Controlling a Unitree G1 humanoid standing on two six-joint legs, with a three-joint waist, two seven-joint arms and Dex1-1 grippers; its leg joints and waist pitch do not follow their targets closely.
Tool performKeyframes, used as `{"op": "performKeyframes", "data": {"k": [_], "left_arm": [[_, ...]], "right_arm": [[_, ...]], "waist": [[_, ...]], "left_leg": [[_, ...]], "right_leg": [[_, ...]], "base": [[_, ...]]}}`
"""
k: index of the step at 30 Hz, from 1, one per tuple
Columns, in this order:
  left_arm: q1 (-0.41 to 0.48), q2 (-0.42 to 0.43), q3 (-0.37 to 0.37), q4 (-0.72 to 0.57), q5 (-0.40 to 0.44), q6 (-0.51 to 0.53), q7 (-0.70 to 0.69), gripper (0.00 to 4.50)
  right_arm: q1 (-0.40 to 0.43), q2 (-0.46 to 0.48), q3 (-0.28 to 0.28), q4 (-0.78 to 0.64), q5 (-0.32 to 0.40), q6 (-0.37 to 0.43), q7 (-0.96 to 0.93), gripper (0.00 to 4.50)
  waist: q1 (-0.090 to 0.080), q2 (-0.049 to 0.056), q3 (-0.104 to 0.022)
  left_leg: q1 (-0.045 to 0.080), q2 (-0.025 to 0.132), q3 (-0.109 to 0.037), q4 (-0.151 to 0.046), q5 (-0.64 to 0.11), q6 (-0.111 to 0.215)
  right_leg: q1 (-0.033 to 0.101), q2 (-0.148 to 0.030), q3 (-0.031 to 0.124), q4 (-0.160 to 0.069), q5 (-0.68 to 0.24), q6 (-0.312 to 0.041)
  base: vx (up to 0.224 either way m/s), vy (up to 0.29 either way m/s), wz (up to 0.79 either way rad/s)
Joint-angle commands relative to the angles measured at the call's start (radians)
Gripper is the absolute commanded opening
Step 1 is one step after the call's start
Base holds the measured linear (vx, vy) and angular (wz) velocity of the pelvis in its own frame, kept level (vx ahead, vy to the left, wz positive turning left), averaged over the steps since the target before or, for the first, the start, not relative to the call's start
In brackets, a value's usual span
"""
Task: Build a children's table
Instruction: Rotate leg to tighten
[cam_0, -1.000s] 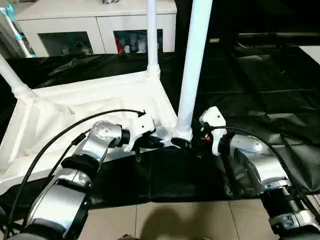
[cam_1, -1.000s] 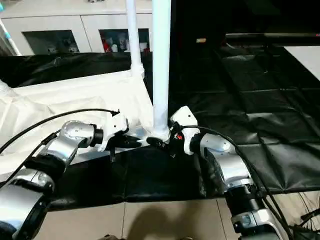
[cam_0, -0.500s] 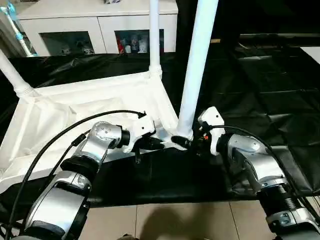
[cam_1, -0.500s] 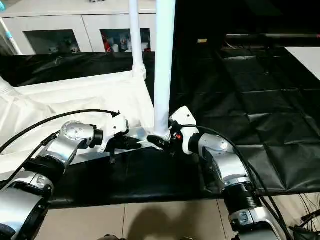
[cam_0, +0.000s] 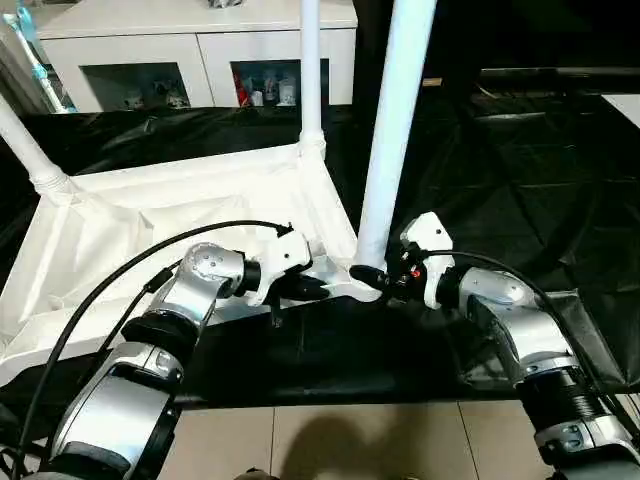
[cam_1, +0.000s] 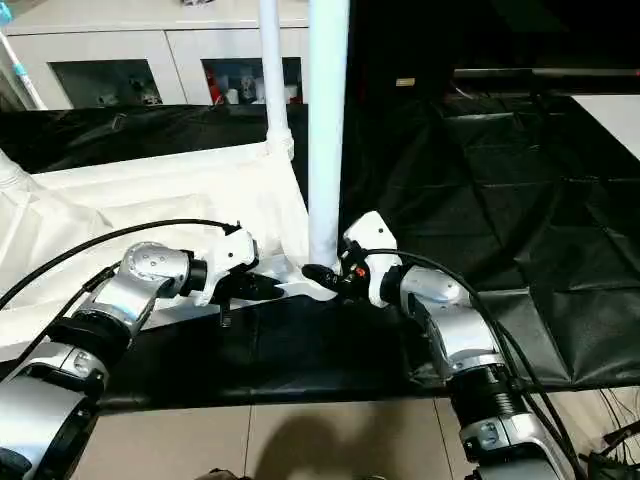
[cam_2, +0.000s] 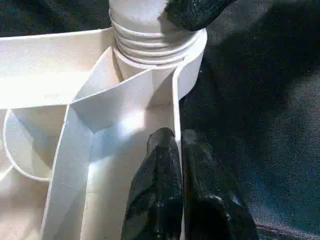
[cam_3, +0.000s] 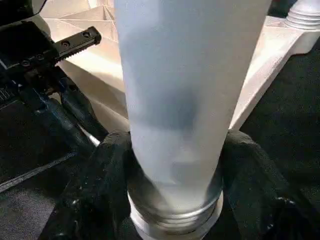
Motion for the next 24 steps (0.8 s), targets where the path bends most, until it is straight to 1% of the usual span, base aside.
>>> {"op": "performKeyframes", "data": {"k": [1, 3, 4, 5, 6, 7, 8, 9, 11, 12, 13, 14, 15, 16, 17, 19, 20, 21, 22, 23, 24], "left_arm": [[0.005, -0.022, 0.006, 0.008, -0.022, 0.009, 0.028, 0.00], [-0.006, -0.032, 0.010, 0.021, -0.019, 0.017, 0.056, 0.00], [-0.011, -0.037, 0.012, 0.026, -0.018, 0.020, 0.067, 0.00], [-0.026, -0.054, 0.018, 0.044, -0.016, 0.030, 0.102, 0.00], [-0.036, -0.065, 0.020, 0.055, -0.013, 0.035, 0.125, 0.00], [-0.058, -0.090, 0.023, 0.082, -0.004, 0.045, 0.181, 0.00], [-0.069, -0.102, 0.024, 0.095, 0.001, 0.049, 0.210, 0.00], [-0.078, -0.111, 0.026, 0.105, 0.003, 0.056, 0.232, 0.00], [-0.105, -0.139, 0.031, 0.134, 0.011, 0.075, 0.303, 0.00], [-0.105, -0.139, 0.031, 0.134, 0.011, 0.075, 0.303, 0.00], [-0.132, -0.167, 0.044, 0.163, 0.010, 0.109, 0.386, 0.00], [-0.155, -0.187, 0.057, 0.186, 0.008, 0.134, 0.457, 0.00], [-0.157, -0.189, 0.058, 0.189, 0.008, 0.136, 0.464, 0.00], [-0.181, -0.211, 0.073, 0.214, 0.003, 0.160, 0.537, 0.00], [-0.196, -0.224, 0.078, 0.230, 0.001, 0.167, 0.575, 0.00], [-0.214, -0.237, 0.083, 0.253, 0.000, 0.173, 0.615, 0.00], [-0.215, -0.238, 0.084, 0.256, 0.000, 0.173, 0.619, 0.00], [-0.221, -0.243, 0.087, 0.263, -0.001, 0.173, 0.634, 0.00], [-0.229, -0.248, 0.092, 0.272, -0.001, 0.173, 0.649, 0.00], [-0.229, -0.248, 0.092, 0.272, -0.001, 0.173, 0.649, 0.00], [-0.231, -0.249, 0.093, 0.275, 0.001, 0.171, 0.652, 0.00]], "right_arm": [[0.001, 0.025, 0.009, 0.021, 0.000, 0.006, -0.032, 2.29], [-0.004, 0.038, 0.005, 0.031, -0.007, 0.016, -0.063, 2.24], [-0.006, 0.043, 0.004, 0.035, -0.010, 0.019, -0.076, 2.21], [-0.011, 0.060, 0.003, 0.047, -0.021, 0.026, -0.109, 2.18], [-0.015, 0.071, 0.002, 0.054, -0.025, 0.031, -0.128, 2.16], [-0.027, 0.099, -0.005, 0.074, -0.033, 0.047, -0.177, 2.14], [-0.035, 0.112, -0.009, 0.085, -0.036, 0.054, -0.201, 2.13], [-0.043, 0.122, -0.014, 0.096, -0.038, 0.059, -0.222, 2.12], [-0.068, 0.155, -0.029, 0.130, -0.046, 0.077, -0.291, 2.09], [-0.068, 0.155, -0.029, 0.130, -0.046, 0.077, -0.291, 2.09], [-0.094, 0.184, -0.044, 0.169, -0.062, 0.087, -0.374, 2.09], [-0.116, 0.205, -0.055, 0.207, -0.078, 0.092, -0.451, 2.08], [-0.119, 0.206, -0.056, 0.210, -0.080, 0.092, -0.458, 2.08], [-0.144, 0.231, -0.070, 0.254, -0.091, 0.103, -0.543, 2.07], [-0.161, 0.253, -0.087, 0.283, -0.089, 0.114, -0.592, 2.07], [-0.181, 0.280, -0.109, 0.312, -0.086, 0.115, -0.639, 2.06], [-0.184, 0.283, -0.111, 0.315, -0.086, 0.115, -0.644, 2.05], [-0.193, 0.293, -0.118, 0.325, -0.085, 0.113, -0.660, 2.05], [-0.209, 0.312, -0.126, 0.344, -0.085, 0.105, -0.685, 2.04], [-0.209, 0.312, -0.126, 0.344, -0.085, 0.105, -0.685, 2.04], [-0.214, 0.322, -0.118, 0.350, -0.085, 0.101, -0.670, 2.04]], "waist": [[0.004, -0.018, -0.078], [0.003, -0.019, -0.077], [0.003, -0.016, -0.075], [0.002, -0.014, -0.074], [0.001, -0.014, -0.072], [-0.002, -0.010, -0.072], [-0.001, -0.007, -0.071], [-0.003, -0.008, -0.071], [-0.005, -0.009, -0.071], [-0.005, -0.011, -0.072], [-0.003, -0.004, -0.072], [-0.006, -0.006, -0.071], [-0.008, -0.007, -0.074], [-0.008, -0.004, -0.075], [-0.009, -0.004, -0.074], [-0.009, -0.004, -0.077], [-0.008, -0.005, -0.079], [-0.007, -0.006, -0.079], [-0.007, -0.006, -0.080], [-0.008, -0.003, -0.080], [-0.007, -0.003, -0.081]], "left_leg": [[0.014, 0.052, -0.013, -0.065, -0.105, 0.098], [0.014, 0.050, -0.014, -0.066, -0.121, 0.090], [0.014, 0.050, -0.014, -0.067, -0.126, 0.086], [0.016, 0.050, -0.014, -0.068, -0.145, 0.075], [0.016, 0.049, -0.014, -0.069, -0.157, 0.070], [0.023, 0.047, -0.014, -0.071, -0.189, 0.046], [0.022, 0.046, -0.016, -0.072, -0.194, 0.039], [0.021, 0.046, -0.018, -0.075, -0.203, 0.030], [0.023, 0.046, -0.018, -0.076, -0.214, 0.020], [0.021, 0.045, -0.019, -0.075, -0.211, 0.019], [0.020, 0.044, -0.019, -0.075, -0.204, 0.021], [0.021, 0.043, -0.017, -0.075, -0.205, 0.020], [0.022, 0.042, -0.019, -0.074, -0.205, 0.012], [0.021, 0.041, -0.020, -0.074, -0.198, 0.007], [0.022, 0.040, -0.020, -0.075, -0.206, 0.005], [0.019, 0.040, -0.020, -0.073, -0.189, 0.016], [0.019, 0.040, -0.020, -0.072, -0.176, 0.020], [0.016, 0.038, -0.019, -0.070, -0.156, 0.035], [0.017, 0.038, -0.018, -0.069, -0.149, 0.041], [0.015, 0.038, -0.019, -0.069, -0.142, 0.052], [0.014, 0.037, -0.019, -0.069, -0.138, 0.057]], "right_leg": [[0.056, -0.063, 0.041, -0.050, -0.100, -0.275], [0.057, -0.062, 0.040, -0.053, -0.122, -0.271], [0.056, -0.062, 0.041, -0.055, -0.135, -0.268], [0.055, -0.063, 0.041, -0.058, -0.162, -0.263], [0.053, -0.062, 0.041, -0.062, -0.180, -0.258], [0.050, -0.061, 0.042, -0.068, -0.232, -0.246], [0.052, -0.061, 0.041, -0.069, -0.244, -0.243], [0.053, -0.061, 0.041, -0.071, -0.256, -0.236], [0.050, -0.060, 0.042, -0.073, -0.265, -0.227], [0.054, -0.062, 0.041, -0.073, -0.261, -0.225], [0.053, -0.062, 0.042, -0.073, -0.256, -0.223], [0.050, -0.060, 0.042, -0.075, -0.253, -0.223], [0.051, -0.059, 0.041, -0.072, -0.251, -0.225], [0.052, -0.061, 0.040, -0.071, -0.247, -0.226], [0.051, -0.059, 0.039, -0.075, -0.252, -0.224], [0.055, -0.059, 0.039, -0.071, -0.206, -0.226], [0.055, -0.059, 0.039, -0.069, -0.182, -0.229], [0.056, -0.058, 0.039, -0.066, -0.138, -0.237], [0.057, -0.058, 0.039, -0.065, -0.124, -0.242], [0.058, -0.060, 0.038, -0.064, -0.113, -0.248], [0.060, -0.059, 0.037, -0.063, -0.109, -0.249]], "base": [[0.000, 0.000, 0.00], [0.000, 0.000, 0.00], [0.000, 0.000, 0.00], [0.000, 0.000, 0.00], [0.000, 0.000, 0.00], [0.000, 0.000, 0.00], [0.000, 0.000, 0.00], [0.000, 0.000, 0.00], [0.000, 0.000, 0.00], [0.000, 0.000, 0.00], [0.000, 0.000, 0.00], [0.000, 0.000, 0.00], [0.000, 0.000, 0.00], [0.000, 0.000, 0.00], [0.000, 0.000, 0.00], [0.000, 0.000, 0.00], [0.000, 0.000, 0.00], [0.000, 0.000, 0.00], [0.000, 0.000, 0.00], [0.000, 0.000, 0.00], [0.000, 0.000, 0.00]]}}
